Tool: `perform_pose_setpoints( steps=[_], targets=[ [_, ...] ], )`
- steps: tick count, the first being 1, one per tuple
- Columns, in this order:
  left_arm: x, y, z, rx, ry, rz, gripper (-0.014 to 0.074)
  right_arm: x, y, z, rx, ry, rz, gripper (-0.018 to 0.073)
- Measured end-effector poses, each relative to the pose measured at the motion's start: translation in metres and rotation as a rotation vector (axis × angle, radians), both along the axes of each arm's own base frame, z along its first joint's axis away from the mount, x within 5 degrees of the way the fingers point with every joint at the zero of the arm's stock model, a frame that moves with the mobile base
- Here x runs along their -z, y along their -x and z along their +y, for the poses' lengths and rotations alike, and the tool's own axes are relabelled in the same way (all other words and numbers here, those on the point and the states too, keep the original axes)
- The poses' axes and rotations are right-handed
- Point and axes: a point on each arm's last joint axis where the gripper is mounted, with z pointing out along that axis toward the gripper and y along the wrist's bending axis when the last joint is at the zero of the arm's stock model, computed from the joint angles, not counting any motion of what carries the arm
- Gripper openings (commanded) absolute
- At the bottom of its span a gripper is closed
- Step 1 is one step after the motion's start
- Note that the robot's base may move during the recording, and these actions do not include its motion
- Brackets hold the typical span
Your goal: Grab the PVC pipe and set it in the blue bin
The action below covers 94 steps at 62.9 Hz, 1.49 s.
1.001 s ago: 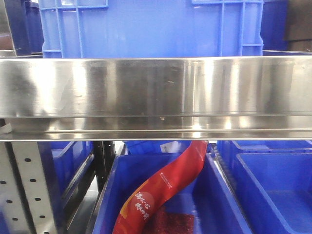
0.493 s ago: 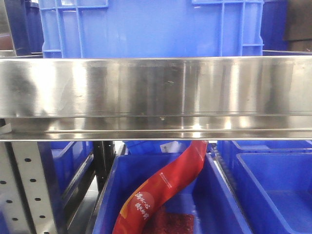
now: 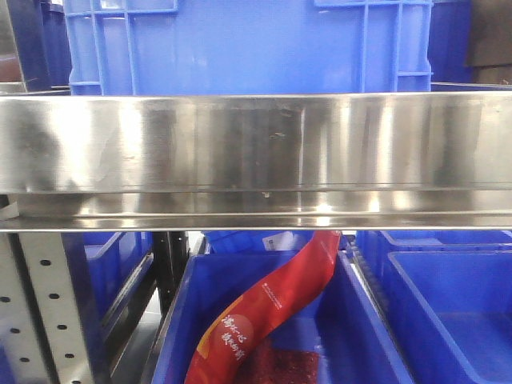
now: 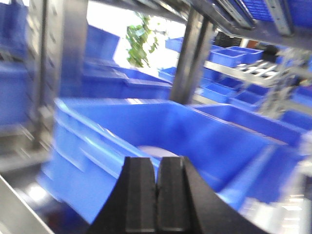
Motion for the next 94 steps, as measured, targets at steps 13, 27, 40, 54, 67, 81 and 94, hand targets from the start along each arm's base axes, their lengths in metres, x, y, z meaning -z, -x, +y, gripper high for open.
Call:
perform_pose_setpoints(
  steps=[13, 27, 40, 54, 67, 81, 94],
  targets=[
    [0.000, 0.000, 0.000, 0.000, 0.000, 0.000, -0.0111, 0.002, -0.001, -0.002, 0.023, 0.077, -0.022, -0.0162],
    [0.000, 0.000, 0.000, 0.000, 0.000, 0.000, -0.0111, 0.002, -0.001, -0.002, 0.025, 0.083, -0.024, -0.0162],
    [0.000, 0.000, 0.000, 0.000, 0.000, 0.000, -0.0111, 0.002, -0.001, -0.002, 0.025, 0.083, -0.024, -0.0162],
    [0.000, 0.000, 0.000, 0.000, 0.000, 0.000, -0.0111, 0.002, -0.001, -0.002, 0.025, 0.062, -0.012, -0.0162],
    [0.000, 0.000, 0.000, 0.000, 0.000, 0.000, -0.0111, 0.004, -0.003, -0.005, 0.057, -0.014, 0.056, -0.0162],
    [0.000, 0.000, 0.000, 0.000, 0.000, 0.000, -0.0111, 0.004, -0.001, -0.012, 0.124, -0.094, 0.105, -0.0162],
    [0.000, 0.000, 0.000, 0.000, 0.000, -0.002, -0.0111, 0.016, 0.008, -0.016, 0.142, -0.099, 0.107, -0.0162]
  ],
)
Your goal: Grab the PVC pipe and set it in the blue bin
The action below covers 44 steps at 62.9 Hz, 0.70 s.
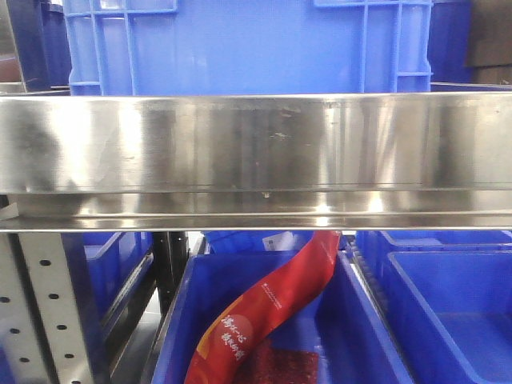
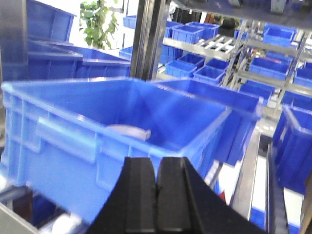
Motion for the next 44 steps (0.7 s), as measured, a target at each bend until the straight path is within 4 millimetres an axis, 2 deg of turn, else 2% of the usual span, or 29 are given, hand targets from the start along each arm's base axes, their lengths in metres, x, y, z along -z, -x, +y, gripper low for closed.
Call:
perform_pose_setpoints(
  steps=[15, 44],
  targets=[
    [0.000, 0.000, 0.000, 0.000, 0.000, 0.000, -0.0111, 0.036, 0.013, -0.008, 0.047, -0.057, -0.028, -0.0162],
    [0.000, 0.000, 0.000, 0.000, 0.000, 0.000, -0.0111, 0.092, 0.040, -0.027, 0.226, -0.091, -0.113, -0.0162]
  ],
)
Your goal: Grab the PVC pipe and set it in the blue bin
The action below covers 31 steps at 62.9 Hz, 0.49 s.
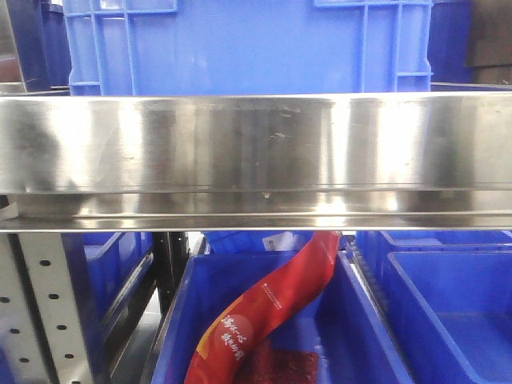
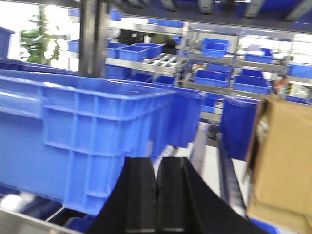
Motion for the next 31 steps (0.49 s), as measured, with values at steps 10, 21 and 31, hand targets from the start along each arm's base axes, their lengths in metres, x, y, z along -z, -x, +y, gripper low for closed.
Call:
perform_pose_setpoints(
  steps=[10, 21, 31],
  targets=[
    [0.000, 0.000, 0.000, 0.000, 0.000, 0.000, -0.0111, 0.017, 0.006, -0.003, 0.034, -0.019, -0.001, -0.0162],
    [0.000, 0.000, 0.000, 0.000, 0.000, 0.000, -0.0111, 0.029, 0.007, -0.004, 0.048, -0.027, 0.004, -0.0162],
    [0.000, 0.000, 0.000, 0.000, 0.000, 0.000, -0.0111, 0.043, 0.004, -0.004, 0.051, -0.024, 0.041, -0.0162]
  ],
)
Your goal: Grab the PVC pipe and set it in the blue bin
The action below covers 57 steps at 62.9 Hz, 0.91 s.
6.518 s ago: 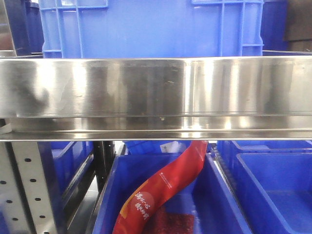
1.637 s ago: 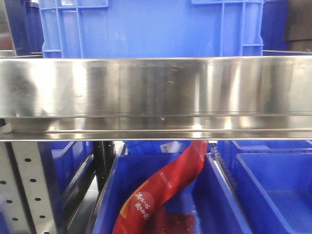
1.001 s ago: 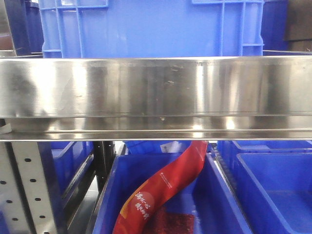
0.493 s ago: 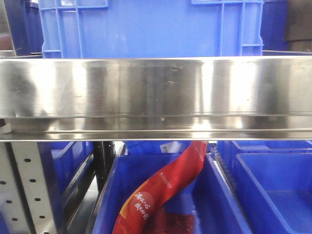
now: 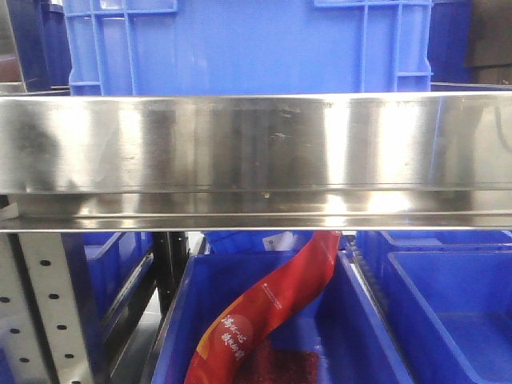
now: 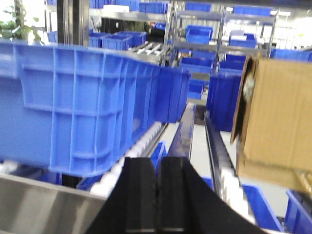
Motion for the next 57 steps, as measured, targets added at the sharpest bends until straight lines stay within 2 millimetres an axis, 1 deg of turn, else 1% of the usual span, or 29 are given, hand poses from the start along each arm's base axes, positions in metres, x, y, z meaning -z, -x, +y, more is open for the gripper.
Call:
perform_pose_setpoints(
  steps=[12, 28, 42, 50, 57],
  targets=[
    [0.000, 0.000, 0.000, 0.000, 0.000, 0.000, -0.0111, 0.012, -0.002, -0.003, 0.047, -0.003, 0.006, -0.0162],
    [0.000, 0.000, 0.000, 0.000, 0.000, 0.000, -0.0111, 0.015, -0.002, -0.007, 0.121, -0.003, 0.001, -0.0162],
    [0.000, 0.000, 0.000, 0.000, 0.000, 0.000, -0.0111, 0.027, -0.003, -0.009, 0.136, -0.006, 0.012, -0.0162],
    [0.000, 0.000, 0.000, 0.000, 0.000, 0.000, -0.0111, 0.037, -0.004, -0.010, 0.147, -0.002, 0.020, -0.0162],
    [0.000, 0.000, 0.000, 0.000, 0.000, 0.000, -0.0111, 0.048, -0.005, -0.011, 0.160, 0.039, 0.033, -0.0162]
  ],
)
